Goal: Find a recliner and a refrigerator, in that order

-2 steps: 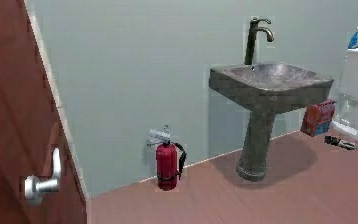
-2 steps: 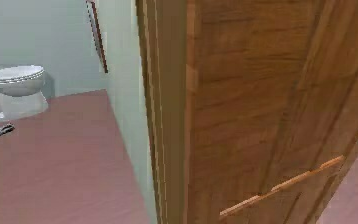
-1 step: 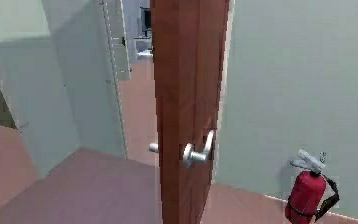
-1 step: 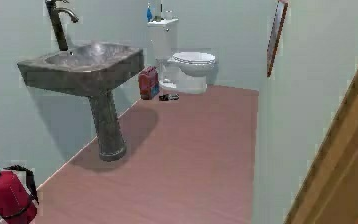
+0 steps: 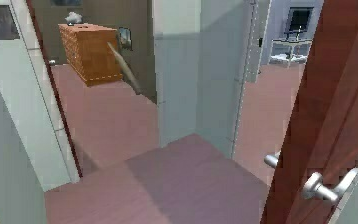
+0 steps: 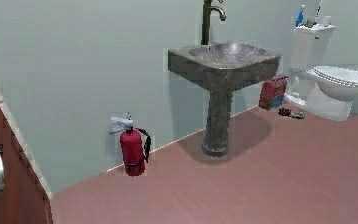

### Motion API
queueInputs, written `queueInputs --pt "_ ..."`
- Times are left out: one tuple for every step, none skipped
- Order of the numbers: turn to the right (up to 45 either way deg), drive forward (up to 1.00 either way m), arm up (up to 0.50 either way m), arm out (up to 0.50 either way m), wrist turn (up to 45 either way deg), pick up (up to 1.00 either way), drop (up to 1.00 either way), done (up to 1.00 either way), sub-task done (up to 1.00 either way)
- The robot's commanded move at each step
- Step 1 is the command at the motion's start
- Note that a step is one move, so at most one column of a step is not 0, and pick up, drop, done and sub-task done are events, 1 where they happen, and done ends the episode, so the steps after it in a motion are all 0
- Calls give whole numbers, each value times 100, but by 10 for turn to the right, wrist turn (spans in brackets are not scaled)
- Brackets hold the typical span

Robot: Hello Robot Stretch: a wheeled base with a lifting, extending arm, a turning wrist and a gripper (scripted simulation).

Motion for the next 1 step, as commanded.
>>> queueInputs --pt "0 85 0 0 0 0 0 0 0"
